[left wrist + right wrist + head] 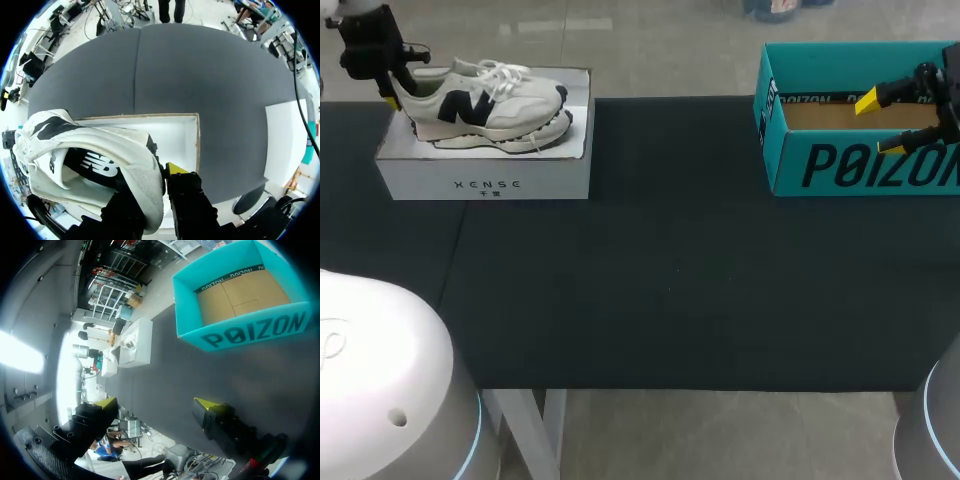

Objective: Take the shoe out of the shoebox, open the shoe tongue, remove and reinsert the insole, then place the shoe into the shoebox

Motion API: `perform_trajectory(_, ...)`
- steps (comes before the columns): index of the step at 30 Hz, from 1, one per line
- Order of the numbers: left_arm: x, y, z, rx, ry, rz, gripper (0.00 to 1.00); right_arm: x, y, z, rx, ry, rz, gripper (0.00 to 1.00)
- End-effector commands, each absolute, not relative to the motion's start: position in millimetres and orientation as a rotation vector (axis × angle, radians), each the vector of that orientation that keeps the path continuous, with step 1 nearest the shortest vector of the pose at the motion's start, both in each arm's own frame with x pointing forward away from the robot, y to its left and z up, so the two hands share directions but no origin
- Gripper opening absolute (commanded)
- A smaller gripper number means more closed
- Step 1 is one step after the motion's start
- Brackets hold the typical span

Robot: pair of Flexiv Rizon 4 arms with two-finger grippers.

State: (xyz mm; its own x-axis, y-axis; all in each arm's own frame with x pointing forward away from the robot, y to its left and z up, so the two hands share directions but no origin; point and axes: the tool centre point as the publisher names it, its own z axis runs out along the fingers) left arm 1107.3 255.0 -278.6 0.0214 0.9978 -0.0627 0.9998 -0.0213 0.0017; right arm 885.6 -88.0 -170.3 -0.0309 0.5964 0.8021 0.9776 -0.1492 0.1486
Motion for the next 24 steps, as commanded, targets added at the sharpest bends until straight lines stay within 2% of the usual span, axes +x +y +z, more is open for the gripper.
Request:
perform_trajectory(1, 1108.0, 255.4, -276.4, 2.214, 2.165, -0.069, 0.0, 885.5, -87.8, -170.5, -1.78, -1.65, -1.056, 1.0)
perform_trajectory(10, 1093.0, 244.2, -267.1, 2.095, 2.216, -0.071, 0.0, 885.5, -87.8, -170.5, -1.78, -1.65, -1.056, 1.0)
perform_trajectory(20, 1054.1, 190.0, -244.1, 1.928, 2.453, 0.044, 0.0, 885.5, -87.8, -170.5, -1.78, -1.65, -1.056, 1.0)
perform_trajectory(24, 1039.7, 159.3, -250.7, 1.928, 2.5, 0.109, 0.0, 885.5, -87.8, -170.5, -1.78, -1.65, -1.056, 1.0)
